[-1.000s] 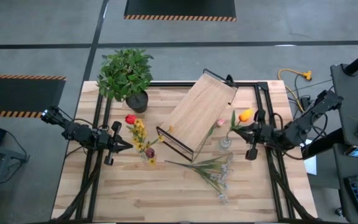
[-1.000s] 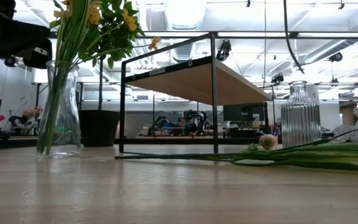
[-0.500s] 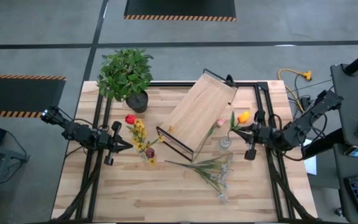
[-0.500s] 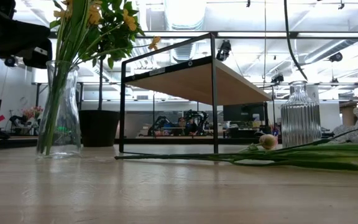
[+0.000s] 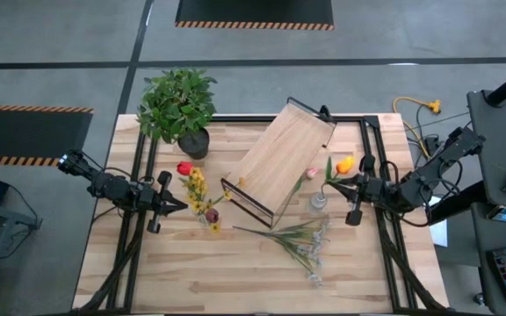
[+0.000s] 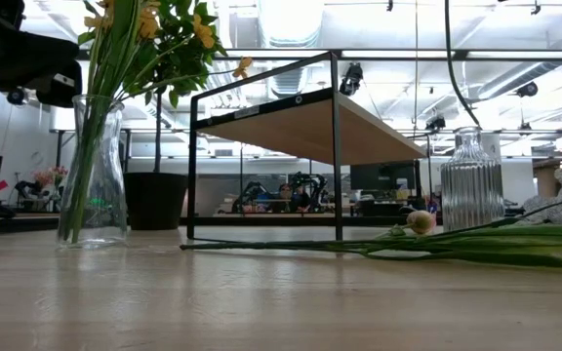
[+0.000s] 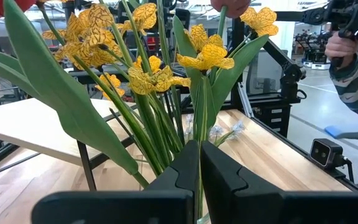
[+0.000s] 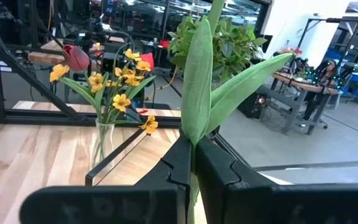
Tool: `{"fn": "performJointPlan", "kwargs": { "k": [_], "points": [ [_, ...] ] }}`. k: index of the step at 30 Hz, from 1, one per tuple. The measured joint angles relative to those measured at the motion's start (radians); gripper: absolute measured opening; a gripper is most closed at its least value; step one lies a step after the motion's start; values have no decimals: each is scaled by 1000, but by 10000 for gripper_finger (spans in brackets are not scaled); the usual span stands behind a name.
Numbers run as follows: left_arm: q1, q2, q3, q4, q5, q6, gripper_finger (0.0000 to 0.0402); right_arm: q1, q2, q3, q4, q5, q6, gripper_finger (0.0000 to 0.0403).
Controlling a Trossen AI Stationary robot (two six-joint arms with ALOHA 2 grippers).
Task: Pick and place flowers into a vace then onto a shelf
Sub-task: Put the red and yellow flower into the right transparent vase
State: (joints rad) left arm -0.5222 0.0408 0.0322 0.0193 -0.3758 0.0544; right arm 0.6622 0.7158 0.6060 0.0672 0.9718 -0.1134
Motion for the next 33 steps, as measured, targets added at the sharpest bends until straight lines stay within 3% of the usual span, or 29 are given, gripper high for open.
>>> {"fn": "performJointPlan", "kwargs": {
  "k": [16,33],
  "points": [
    [0,0,0,0,-1,0,0,-5,6,-44,44,0,2,9],
    [0,0,0,0,-1,0,0,-4,8,-207,43,-2,168,9]
  ]
}}
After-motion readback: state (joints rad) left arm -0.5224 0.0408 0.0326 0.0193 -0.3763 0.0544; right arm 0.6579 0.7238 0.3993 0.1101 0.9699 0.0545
